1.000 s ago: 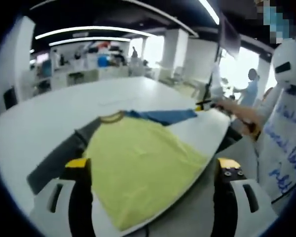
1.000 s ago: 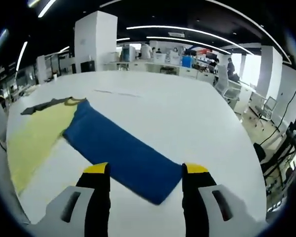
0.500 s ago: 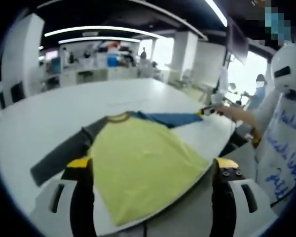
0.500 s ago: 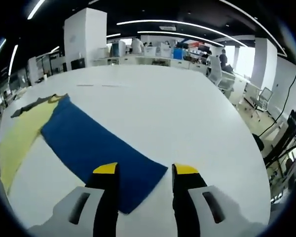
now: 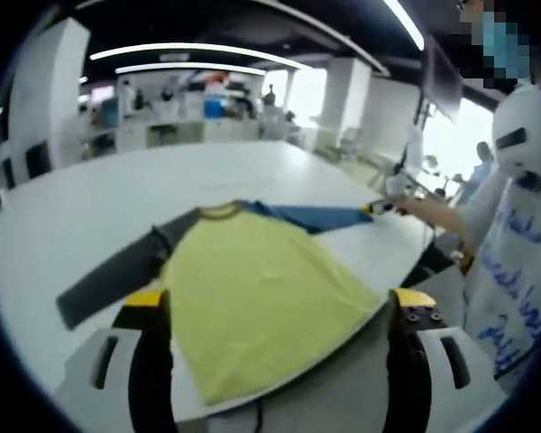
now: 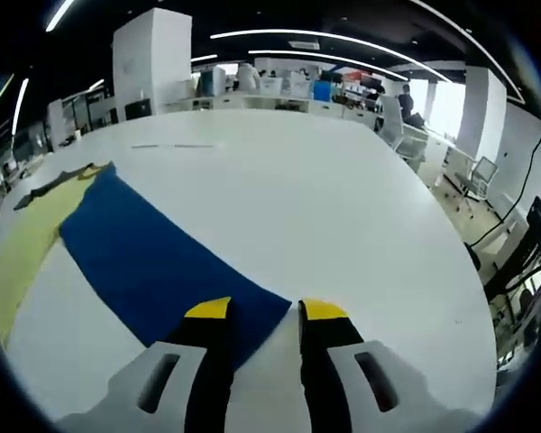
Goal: Fold the garment on the visible template until the final outline fits inside the template.
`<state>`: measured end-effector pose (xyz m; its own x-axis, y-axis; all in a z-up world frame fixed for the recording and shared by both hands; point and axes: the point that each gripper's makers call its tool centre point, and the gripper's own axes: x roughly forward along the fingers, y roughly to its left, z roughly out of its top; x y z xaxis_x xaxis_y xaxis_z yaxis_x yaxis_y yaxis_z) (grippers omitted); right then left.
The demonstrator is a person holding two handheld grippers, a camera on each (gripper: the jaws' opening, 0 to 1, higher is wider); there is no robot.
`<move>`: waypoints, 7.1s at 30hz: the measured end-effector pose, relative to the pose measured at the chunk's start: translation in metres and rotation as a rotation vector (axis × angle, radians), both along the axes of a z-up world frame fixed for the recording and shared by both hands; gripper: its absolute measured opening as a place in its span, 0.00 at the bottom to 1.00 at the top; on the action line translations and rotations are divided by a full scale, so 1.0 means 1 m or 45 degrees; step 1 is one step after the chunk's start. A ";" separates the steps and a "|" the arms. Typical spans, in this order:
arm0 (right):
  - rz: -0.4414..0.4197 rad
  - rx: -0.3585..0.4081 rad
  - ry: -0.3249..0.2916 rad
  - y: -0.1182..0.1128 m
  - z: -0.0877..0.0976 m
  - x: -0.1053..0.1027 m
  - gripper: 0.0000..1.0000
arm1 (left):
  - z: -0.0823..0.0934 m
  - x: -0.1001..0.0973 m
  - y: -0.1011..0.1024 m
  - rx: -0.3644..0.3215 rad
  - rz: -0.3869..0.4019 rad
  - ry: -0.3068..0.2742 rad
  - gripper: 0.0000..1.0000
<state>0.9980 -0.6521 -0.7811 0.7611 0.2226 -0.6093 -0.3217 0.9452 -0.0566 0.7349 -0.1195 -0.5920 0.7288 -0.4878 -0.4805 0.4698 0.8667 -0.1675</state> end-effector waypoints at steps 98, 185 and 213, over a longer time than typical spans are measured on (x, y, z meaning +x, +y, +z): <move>0.590 -0.018 -0.224 0.381 0.144 0.021 0.01 | 0.018 -0.021 0.088 -0.063 -0.172 -0.186 0.99; 0.983 0.072 -0.010 0.620 0.058 -0.026 0.01 | -0.008 -0.013 0.137 -0.180 -0.129 -0.104 0.98; 1.064 0.058 -0.105 0.617 0.079 -0.049 0.30 | -0.014 -0.011 0.145 -0.218 -0.071 -0.114 0.97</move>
<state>0.9486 -0.0348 -0.7018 0.3764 0.7558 -0.5358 -0.9134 0.3995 -0.0781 0.7242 0.0260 -0.6063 0.7342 -0.5978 -0.3218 0.5361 0.8013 -0.2654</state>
